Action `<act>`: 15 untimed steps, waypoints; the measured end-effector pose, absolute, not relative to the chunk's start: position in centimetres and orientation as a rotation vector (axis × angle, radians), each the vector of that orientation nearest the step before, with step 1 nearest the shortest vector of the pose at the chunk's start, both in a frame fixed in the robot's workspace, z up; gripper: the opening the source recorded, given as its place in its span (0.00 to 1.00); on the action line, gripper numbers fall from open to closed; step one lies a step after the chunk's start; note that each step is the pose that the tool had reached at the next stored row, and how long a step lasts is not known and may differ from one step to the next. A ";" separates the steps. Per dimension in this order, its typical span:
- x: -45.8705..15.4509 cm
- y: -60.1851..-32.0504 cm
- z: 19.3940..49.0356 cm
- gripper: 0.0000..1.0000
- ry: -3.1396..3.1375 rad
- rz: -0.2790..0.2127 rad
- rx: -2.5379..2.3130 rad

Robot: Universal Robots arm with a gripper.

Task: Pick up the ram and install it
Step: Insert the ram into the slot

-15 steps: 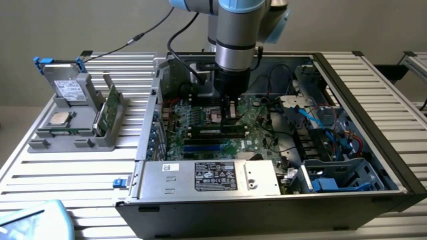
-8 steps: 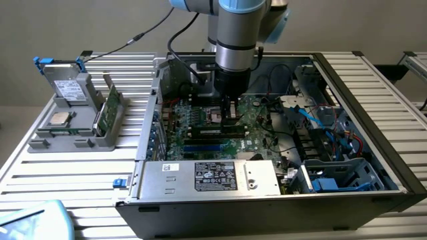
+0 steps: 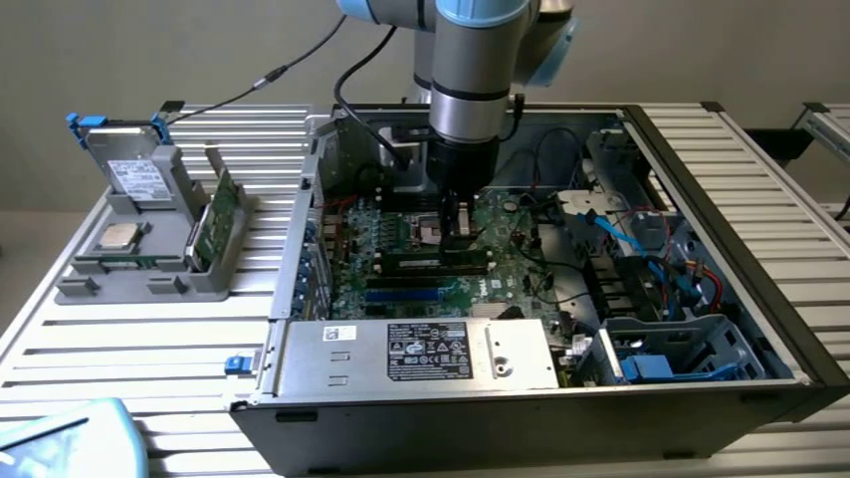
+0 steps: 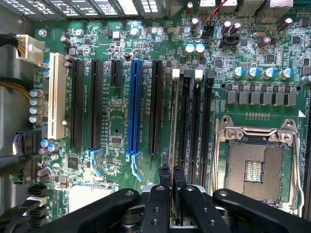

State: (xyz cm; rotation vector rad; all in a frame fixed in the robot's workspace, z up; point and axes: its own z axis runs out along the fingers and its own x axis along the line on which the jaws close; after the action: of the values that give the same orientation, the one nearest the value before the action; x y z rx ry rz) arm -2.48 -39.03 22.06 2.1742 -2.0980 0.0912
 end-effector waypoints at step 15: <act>-2.5 -39.0 22.0 0.14 -2.097 0.089 2.173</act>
State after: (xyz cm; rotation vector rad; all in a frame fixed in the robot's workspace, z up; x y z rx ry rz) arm -2.48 -39.02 22.00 2.1732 -2.0967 0.0889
